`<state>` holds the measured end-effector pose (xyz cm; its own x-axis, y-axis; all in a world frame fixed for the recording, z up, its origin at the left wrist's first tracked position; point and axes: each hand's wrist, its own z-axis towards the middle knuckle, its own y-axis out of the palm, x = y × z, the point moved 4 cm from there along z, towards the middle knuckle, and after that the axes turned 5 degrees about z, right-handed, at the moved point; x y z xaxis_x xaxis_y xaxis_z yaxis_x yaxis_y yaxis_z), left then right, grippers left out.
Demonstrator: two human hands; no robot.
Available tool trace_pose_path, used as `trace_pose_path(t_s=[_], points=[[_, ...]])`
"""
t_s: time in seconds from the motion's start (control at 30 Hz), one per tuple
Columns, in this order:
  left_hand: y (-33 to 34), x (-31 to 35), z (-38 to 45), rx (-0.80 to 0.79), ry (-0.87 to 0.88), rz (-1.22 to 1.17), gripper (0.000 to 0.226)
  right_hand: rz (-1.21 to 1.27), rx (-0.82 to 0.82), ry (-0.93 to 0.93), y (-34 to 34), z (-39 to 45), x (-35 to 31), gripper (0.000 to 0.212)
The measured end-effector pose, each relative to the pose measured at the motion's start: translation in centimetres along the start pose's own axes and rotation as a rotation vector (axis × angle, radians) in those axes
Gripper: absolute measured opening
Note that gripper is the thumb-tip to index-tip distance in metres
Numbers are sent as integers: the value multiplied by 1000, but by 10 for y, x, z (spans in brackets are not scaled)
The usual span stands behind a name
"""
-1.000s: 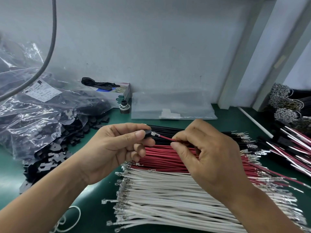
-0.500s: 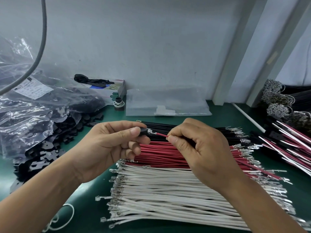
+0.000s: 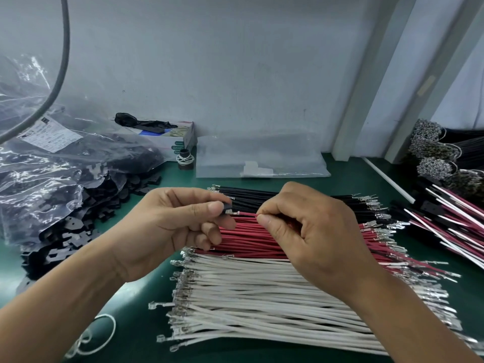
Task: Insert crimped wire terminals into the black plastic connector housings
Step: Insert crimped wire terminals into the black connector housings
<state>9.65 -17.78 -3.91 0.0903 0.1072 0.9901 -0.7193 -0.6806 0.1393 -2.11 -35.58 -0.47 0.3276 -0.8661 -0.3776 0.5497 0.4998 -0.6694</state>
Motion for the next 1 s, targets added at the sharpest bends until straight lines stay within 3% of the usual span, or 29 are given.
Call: trace_pose_path(t_s=[0.07, 0.23, 0.57, 0.77, 1.0], points=[[-2, 1, 1, 25, 7, -37, 58, 58, 4, 30, -2, 0, 4, 11], [1, -2, 3, 80, 12, -125, 29, 114, 39, 69, 0, -1, 7, 16], [10, 5, 0, 144, 89, 82, 40, 159, 38, 113, 12, -4, 3, 24], [11, 4, -1, 150, 97, 183, 32, 204, 41, 168, 8, -5, 8, 17], [8, 0, 0, 166, 81, 94, 30, 240, 24, 176, 8, -4, 7, 15]])
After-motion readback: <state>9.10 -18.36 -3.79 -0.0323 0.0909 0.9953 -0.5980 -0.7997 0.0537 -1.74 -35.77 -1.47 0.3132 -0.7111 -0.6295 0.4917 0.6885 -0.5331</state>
